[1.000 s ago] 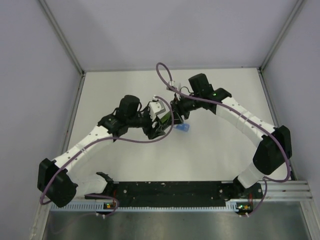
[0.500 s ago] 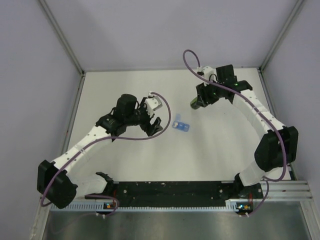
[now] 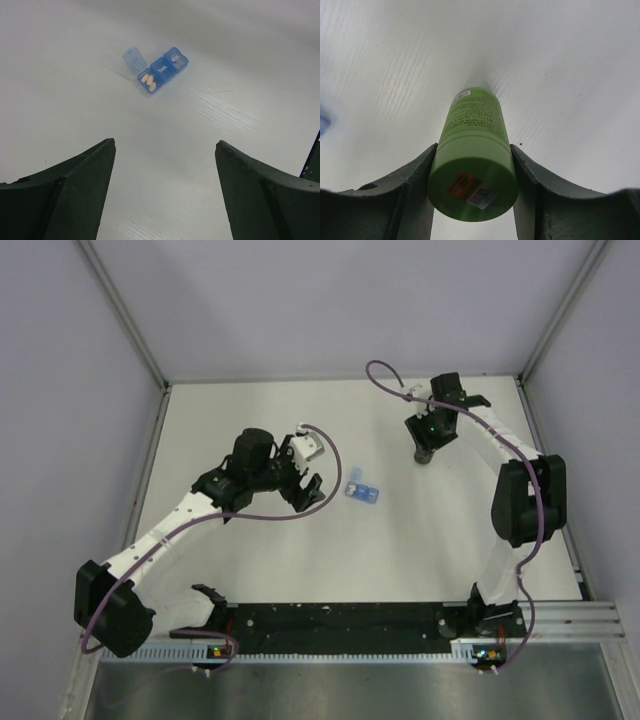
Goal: Sort the pills into containers
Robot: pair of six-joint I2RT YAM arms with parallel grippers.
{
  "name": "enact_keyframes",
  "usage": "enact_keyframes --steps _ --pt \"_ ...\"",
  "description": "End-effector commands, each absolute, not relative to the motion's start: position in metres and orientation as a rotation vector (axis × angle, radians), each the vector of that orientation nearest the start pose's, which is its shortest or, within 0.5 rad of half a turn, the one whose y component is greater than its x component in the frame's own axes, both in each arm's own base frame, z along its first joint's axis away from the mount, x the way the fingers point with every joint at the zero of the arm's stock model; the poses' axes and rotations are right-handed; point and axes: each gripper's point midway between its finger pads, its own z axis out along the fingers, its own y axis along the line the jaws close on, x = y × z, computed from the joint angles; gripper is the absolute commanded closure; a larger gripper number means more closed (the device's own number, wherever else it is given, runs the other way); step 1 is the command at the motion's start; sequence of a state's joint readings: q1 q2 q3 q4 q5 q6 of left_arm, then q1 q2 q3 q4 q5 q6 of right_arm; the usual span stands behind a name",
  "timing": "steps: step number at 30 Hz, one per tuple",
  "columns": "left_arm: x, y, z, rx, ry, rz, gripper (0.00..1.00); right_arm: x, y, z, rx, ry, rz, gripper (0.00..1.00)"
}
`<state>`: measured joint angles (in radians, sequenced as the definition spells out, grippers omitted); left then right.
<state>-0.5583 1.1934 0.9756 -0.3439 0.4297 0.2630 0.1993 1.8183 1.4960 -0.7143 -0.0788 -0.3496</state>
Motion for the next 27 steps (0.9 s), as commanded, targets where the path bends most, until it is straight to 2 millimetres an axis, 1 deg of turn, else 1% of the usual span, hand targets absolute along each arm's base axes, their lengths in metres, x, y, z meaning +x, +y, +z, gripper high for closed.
enact_keyframes --steps 1,3,7,12,14,18,21,22,23,25,27 --pt "0.269 -0.245 0.216 1.077 1.789 -0.646 0.15 0.445 0.067 0.123 -0.709 2.458 -0.022 0.9" --pt "0.268 -0.244 0.217 1.08 1.785 -0.645 0.15 0.447 0.063 0.116 -0.705 2.468 -0.029 0.86" --pt "0.267 -0.245 0.215 1.085 1.786 -0.649 0.15 0.449 0.062 0.106 -0.712 2.477 -0.027 0.79" --pt "0.267 -0.246 0.216 1.088 1.782 -0.655 0.15 0.449 0.061 0.098 -0.721 2.489 -0.031 0.62" --pt "0.267 -0.246 0.215 1.092 1.784 -0.654 0.15 0.449 0.061 0.098 -0.721 2.487 -0.029 0.51" --pt "0.266 -0.246 0.213 1.099 1.788 -0.66 0.15 0.451 0.061 0.104 -0.712 2.472 -0.026 0.39" --pt "0.267 -0.247 0.212 1.098 1.793 -0.661 0.15 0.451 0.061 0.112 -0.702 2.452 -0.021 0.3" --pt "0.267 -0.247 0.212 1.1 1.794 -0.663 0.15 0.452 0.062 0.113 -0.7 2.447 -0.017 0.22" --pt "0.266 -0.247 0.211 1.102 1.798 -0.665 0.15 0.452 0.062 0.117 -0.697 2.44 -0.016 0.18" --pt "0.267 -0.247 0.212 1.102 1.796 -0.665 0.15 0.452 0.064 0.123 -0.692 2.426 -0.009 0.16" --pt "0.266 -0.245 0.214 1.098 1.79 -0.656 0.15 0.452 0.067 0.134 -0.697 2.397 0.015 0.15"
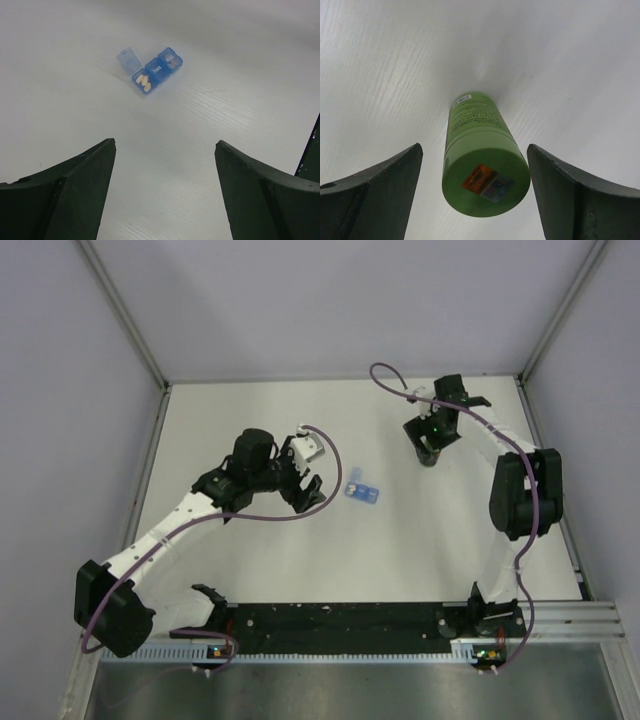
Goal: Sort the pills into containers
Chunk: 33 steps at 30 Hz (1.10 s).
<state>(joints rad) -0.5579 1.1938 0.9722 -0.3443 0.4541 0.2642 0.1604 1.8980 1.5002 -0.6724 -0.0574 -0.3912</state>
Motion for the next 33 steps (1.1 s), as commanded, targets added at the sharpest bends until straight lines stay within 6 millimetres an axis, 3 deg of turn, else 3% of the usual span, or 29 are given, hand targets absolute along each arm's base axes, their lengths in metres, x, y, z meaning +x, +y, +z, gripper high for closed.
enact_keyframes --steps 1,9,14,23,33 --pt "0.267 -0.245 0.215 1.094 1.786 -0.649 0.15 0.451 0.07 0.141 -0.704 2.376 0.027 0.15" --pt "0.274 -0.235 0.22 1.035 1.78 -0.599 0.14 0.435 0.097 0.19 -0.747 2.217 0.157 0.09" --pt "0.291 -0.222 0.224 0.886 1.833 -0.576 0.14 0.412 0.131 0.209 -0.865 2.119 0.224 0.07" --pt "0.325 -0.181 0.23 0.6 1.899 -0.475 0.14 0.36 0.186 0.17 -1.087 2.044 0.325 0.07" --pt "0.352 -0.13 0.232 0.306 1.95 -0.428 0.15 0.349 0.214 0.115 -1.191 2.079 0.402 0.11"
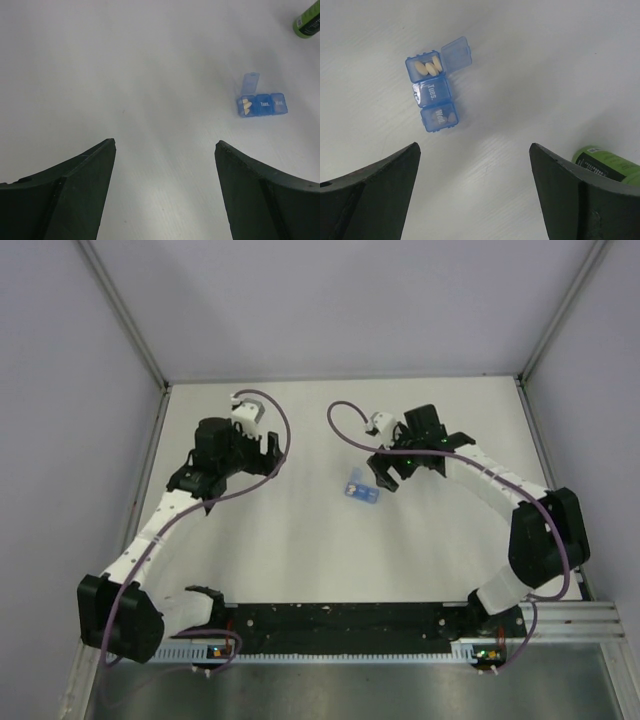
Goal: Sort the pills into containers
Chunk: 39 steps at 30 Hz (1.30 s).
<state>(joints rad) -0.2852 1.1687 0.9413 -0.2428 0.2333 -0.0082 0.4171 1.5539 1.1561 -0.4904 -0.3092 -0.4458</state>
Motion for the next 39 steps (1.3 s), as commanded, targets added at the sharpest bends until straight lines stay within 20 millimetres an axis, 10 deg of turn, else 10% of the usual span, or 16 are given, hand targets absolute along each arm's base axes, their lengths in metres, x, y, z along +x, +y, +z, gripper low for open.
enact_keyframes --steps 1,39 --pt "0.353 -0.126 0.233 0.292 1.948 -0.427 0.15 0.349 0.216 0.109 -1.201 2.085 0.406 0.11" --pt "0.361 -0.1 0.239 0.175 1.942 -0.485 0.16 0.335 0.24 0.032 -1.407 2.145 0.367 0.31"
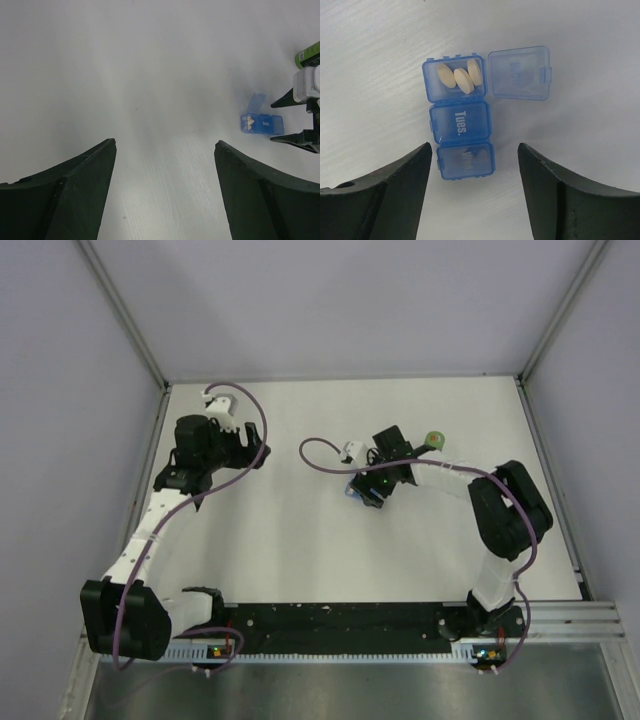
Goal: Sort the pills into containers
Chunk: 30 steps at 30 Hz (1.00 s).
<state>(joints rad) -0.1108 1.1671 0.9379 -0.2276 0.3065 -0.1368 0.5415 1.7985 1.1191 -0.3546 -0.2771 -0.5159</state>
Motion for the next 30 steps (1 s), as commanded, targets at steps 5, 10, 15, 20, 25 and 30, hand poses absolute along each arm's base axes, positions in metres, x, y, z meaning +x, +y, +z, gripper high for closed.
enact_keyframes --steps 5,10,15,20,25,30 --pt "0.36 -0.101 0.239 0.175 1.941 -0.49 0.16 0.333 0.241 0.029 -1.412 2.15 0.37 0.36" --pt "0.36 -0.1 0.236 0.17 1.949 -0.493 0.16 0.332 0.241 0.025 -1.421 2.158 0.369 0.41" --pt "0.361 -0.101 0.234 0.17 1.955 -0.499 0.16 0.33 0.241 0.024 -1.426 2.161 0.371 0.47" --pt "0.362 -0.1 0.232 0.166 1.959 -0.498 0.16 0.33 0.242 0.031 -1.428 2.155 0.377 0.6" --pt "0.362 -0.101 0.231 0.162 1.965 -0.507 0.16 0.328 0.245 0.05 -1.424 2.123 0.399 0.67" --pt "0.361 -0.111 0.229 0.186 1.979 -0.58 0.16 0.321 0.253 0.085 -1.421 2.066 0.47 0.68"
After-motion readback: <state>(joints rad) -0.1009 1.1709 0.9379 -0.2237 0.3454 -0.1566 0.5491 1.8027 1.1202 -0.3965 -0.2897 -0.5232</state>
